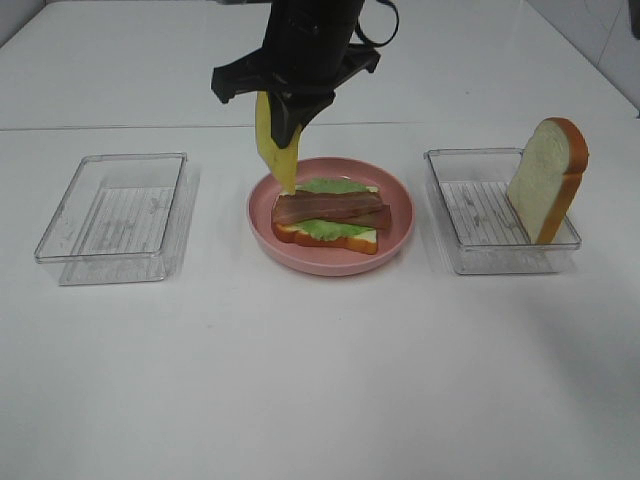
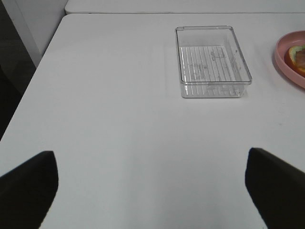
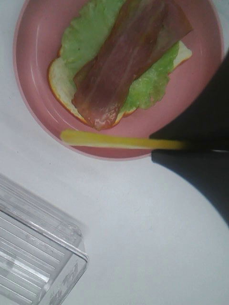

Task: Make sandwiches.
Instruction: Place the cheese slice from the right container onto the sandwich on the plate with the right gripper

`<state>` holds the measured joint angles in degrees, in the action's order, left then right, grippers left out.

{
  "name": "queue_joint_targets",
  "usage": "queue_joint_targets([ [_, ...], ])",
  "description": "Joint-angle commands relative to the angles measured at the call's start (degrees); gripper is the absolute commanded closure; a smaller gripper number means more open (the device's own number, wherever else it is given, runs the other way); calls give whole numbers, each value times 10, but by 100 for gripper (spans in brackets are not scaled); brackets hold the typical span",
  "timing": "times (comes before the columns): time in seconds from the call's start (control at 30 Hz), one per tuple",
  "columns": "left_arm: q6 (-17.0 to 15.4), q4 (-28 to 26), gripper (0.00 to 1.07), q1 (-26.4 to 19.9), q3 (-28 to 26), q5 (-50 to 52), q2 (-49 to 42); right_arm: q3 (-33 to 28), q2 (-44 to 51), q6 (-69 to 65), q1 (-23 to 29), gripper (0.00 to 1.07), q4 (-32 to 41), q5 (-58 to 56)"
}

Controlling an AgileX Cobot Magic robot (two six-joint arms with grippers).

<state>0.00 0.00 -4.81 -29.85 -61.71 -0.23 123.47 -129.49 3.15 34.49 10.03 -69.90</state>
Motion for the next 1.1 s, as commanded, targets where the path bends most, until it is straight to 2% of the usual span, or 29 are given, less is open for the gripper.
queue_joint_targets([
  [0.03,-3,-4,6,-2,1,2,-10,-1,-25,18,-1,107,7,-18],
  [0.37,-3,-4,6,-2,1,2,-10,-1,-62,27,-1,107,-11,1],
  [0.73,-3,-4,6,-2,1,2,-10,-1,-77,-7,-1,107,-96,11],
  [1.1,-3,-4,6,-2,1,2,-10,-1,-86,-7,-1,107,-116,10],
])
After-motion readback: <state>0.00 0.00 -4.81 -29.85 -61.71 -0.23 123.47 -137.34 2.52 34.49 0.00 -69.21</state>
